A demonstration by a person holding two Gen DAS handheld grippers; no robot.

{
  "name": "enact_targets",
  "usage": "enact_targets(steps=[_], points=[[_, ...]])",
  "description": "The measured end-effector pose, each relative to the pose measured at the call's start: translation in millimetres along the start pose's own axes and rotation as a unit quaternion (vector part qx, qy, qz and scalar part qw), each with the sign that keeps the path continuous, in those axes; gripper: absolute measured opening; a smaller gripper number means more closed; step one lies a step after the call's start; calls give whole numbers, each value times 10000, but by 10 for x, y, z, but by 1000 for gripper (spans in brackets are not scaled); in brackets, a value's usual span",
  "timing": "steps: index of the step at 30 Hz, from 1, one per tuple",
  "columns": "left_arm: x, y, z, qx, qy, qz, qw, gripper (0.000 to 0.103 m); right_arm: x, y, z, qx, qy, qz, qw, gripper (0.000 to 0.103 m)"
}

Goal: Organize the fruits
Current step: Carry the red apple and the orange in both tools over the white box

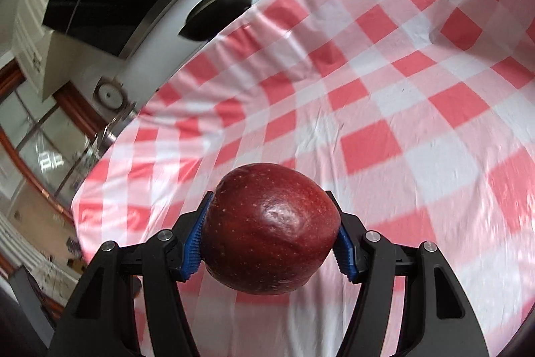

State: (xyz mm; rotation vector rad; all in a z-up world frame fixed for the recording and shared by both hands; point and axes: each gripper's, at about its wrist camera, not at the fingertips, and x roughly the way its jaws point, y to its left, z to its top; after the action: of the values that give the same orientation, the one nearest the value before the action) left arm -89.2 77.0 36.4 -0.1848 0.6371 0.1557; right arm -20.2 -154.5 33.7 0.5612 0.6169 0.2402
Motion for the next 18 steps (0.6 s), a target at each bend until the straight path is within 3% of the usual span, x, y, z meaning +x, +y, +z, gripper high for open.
enact_targets(steps=[5,13,18], points=[[-197,175,-121,92,-41,114,9999,38,-166,136,-182,-349,105,9,9993,62],[-194,473,-252,-79,146,221,9996,39,-193,260,-444,-759,493,44,9959,62],[-312,569,-354,37,77,355,9993,39,-260,535,-657,-1222,745,313,9892,63]])
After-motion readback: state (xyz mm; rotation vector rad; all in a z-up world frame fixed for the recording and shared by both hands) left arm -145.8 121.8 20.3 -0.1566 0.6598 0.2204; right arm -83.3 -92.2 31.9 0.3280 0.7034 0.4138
